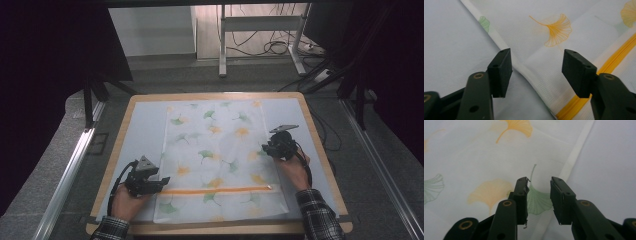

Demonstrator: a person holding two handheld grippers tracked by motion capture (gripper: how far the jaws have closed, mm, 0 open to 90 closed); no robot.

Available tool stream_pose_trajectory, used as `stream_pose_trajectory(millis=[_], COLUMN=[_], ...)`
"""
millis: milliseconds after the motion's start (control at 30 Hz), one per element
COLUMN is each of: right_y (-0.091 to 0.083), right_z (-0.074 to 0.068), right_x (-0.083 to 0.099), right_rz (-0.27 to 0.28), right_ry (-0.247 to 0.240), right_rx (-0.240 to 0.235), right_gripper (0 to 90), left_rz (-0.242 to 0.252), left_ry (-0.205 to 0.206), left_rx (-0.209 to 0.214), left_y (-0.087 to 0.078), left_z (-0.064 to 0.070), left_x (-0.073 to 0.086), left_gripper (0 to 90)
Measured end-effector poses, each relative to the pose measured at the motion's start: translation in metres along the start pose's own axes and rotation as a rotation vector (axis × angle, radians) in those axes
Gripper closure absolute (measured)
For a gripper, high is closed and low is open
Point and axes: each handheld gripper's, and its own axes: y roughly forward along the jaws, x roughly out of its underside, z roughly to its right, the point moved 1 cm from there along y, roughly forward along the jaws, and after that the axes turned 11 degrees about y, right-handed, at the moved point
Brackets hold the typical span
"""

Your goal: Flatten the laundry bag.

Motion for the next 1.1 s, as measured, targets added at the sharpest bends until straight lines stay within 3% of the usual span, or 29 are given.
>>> stream_pose_trajectory(millis=[433, 767, 900, 1100], right_y=[-0.006, -0.012, -0.016, -0.028], right_z=[-0.011, -0.021, -0.024, -0.028], right_x=[0.003, 0.005, 0.006, 0.012], right_rz=[-0.014, 0.001, 0.014, 0.034], right_ry=[-0.031, -0.067, -0.075, -0.080], right_rx=[-0.053, -0.069, -0.075, -0.090], right_gripper=[46.7, 32.3, 27.7, 24.4], left_rz=[0.044, 0.078, 0.092, 0.089], left_ry=[-0.006, 0.028, 0.006, -0.012], left_rx=[-0.008, -0.031, -0.055, -0.054], left_y=[-0.003, -0.002, -0.005, -0.005], left_z=[-0.004, -0.008, -0.009, -0.008], left_x=[0.002, 0.005, 0.004, 0.004], left_gripper=[18.5, 12.8, 9.8, 7.3])
